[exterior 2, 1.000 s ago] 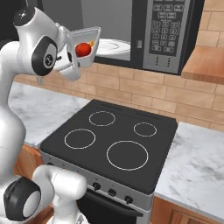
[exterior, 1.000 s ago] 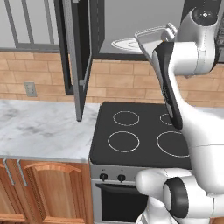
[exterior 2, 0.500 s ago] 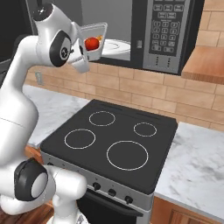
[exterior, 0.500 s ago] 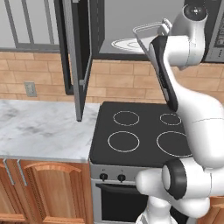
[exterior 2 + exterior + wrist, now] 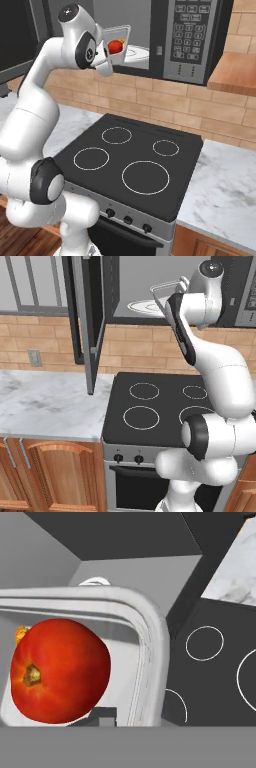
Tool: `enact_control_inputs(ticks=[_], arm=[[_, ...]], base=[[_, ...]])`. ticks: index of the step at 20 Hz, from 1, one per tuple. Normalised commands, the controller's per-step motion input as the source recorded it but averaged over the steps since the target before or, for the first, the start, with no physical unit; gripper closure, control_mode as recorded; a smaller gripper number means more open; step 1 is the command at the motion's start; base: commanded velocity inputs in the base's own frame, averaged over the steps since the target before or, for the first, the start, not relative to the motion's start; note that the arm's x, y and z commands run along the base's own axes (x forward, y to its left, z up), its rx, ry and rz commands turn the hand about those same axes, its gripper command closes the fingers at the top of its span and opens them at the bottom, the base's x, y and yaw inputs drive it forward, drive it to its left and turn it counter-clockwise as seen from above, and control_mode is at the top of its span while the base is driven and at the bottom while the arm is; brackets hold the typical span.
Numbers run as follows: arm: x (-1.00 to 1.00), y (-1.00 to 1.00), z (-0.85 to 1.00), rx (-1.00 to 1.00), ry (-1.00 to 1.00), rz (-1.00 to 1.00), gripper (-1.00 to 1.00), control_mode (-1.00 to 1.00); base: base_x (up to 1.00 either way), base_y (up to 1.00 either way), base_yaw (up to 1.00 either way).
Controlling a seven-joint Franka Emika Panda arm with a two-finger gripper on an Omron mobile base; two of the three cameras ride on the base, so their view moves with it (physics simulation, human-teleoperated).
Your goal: Place the tupperware containing the shrimp and tomato meal in the microwave. Close the microwave door and press the start button to reheat the meal.
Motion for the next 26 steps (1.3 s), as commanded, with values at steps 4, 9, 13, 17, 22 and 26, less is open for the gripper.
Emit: enact_control_inputs(ticks=[4,9,13,17,22,26], arm=[[0.57,0.00,0.17,0.00,0.03,-0.02,1.00,-1.00],[0.58,-0.05,0.02,0.00,0.00,-0.02,1.00,-1.00],[0.69,-0.07,-0.02,0.00,0.00,-0.02,1.00,-1.00],[0.65,-0.09,-0.17,0.00,0.00,-0.05,1.00,-1.00],[0.52,-0.08,-0.41,0.00,0.00,-0.07,1.00,-1.00],[0.31,0.00,-0.56,-0.02,-0.02,-0.07,-1.00,-1.00]], base=[[0.00,0.00,0.00],[0.00,0.00,0.00],[0.00,0.00,0.00],[0.00,0.00,0.00],[0.00,0.00,0.00],[0.00,0.00,0.00]])
